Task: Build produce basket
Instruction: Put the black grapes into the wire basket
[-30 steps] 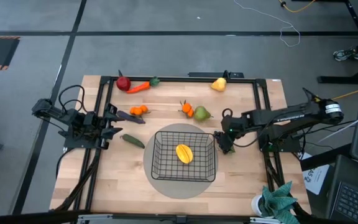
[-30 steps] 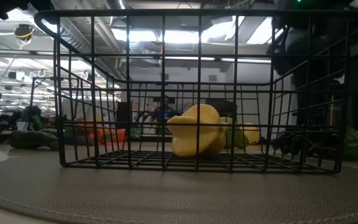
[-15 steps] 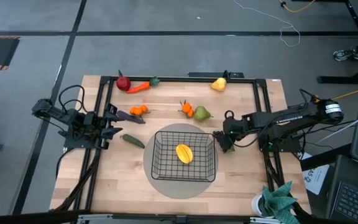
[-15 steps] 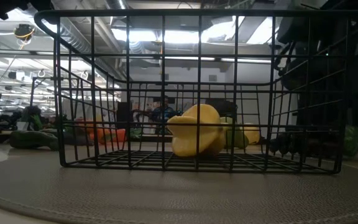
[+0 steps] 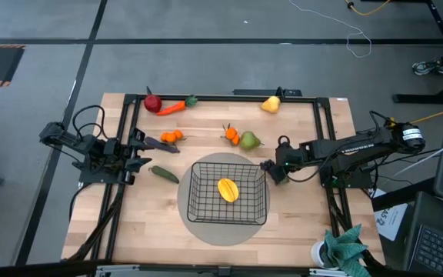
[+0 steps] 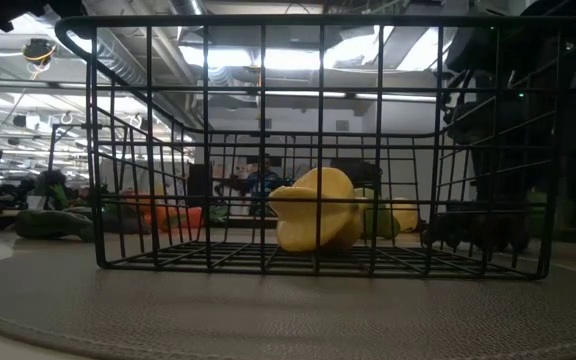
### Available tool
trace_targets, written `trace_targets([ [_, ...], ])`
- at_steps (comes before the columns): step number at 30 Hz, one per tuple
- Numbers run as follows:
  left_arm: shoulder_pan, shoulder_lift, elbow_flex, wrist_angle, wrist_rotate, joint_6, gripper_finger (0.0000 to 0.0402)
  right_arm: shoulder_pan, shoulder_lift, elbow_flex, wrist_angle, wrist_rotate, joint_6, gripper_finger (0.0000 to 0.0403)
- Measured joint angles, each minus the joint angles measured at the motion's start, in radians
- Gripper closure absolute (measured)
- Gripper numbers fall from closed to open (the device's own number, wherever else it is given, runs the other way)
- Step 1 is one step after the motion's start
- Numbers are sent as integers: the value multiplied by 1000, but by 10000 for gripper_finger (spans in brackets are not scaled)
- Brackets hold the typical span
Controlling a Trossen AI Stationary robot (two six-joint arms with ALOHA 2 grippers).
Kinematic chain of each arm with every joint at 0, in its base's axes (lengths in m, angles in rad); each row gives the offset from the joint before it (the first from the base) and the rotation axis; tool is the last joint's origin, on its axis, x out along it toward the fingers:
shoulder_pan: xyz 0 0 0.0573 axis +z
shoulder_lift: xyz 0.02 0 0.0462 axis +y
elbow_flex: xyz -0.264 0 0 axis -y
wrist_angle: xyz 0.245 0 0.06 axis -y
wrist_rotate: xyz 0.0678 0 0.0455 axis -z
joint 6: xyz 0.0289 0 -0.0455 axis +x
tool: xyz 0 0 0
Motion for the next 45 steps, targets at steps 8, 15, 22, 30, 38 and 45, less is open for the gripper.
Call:
trace_targets([
  [8, 0, 0, 0, 0, 0, 0, 239, 0, 0, 1, 9, 20, -71, 394],
  [15, 0, 0, 0, 0, 0, 0, 239, 0, 0, 80, -9, 20, -159, 401],
  [22, 0, 0, 0, 0, 0, 0, 239, 0, 0, 236, -203, 185, -228, 402],
  [30, 0, 0, 0, 0, 0, 0, 239, 0, 0, 394, -302, 330, -347, 403],
  [38, 0, 0, 0, 0, 0, 0, 239, 8, -1, 509, -283, 330, -502, 403],
  [45, 0, 0, 0, 0, 0, 0, 239, 76, -1, 533, -114, 213, -632, 403],
])
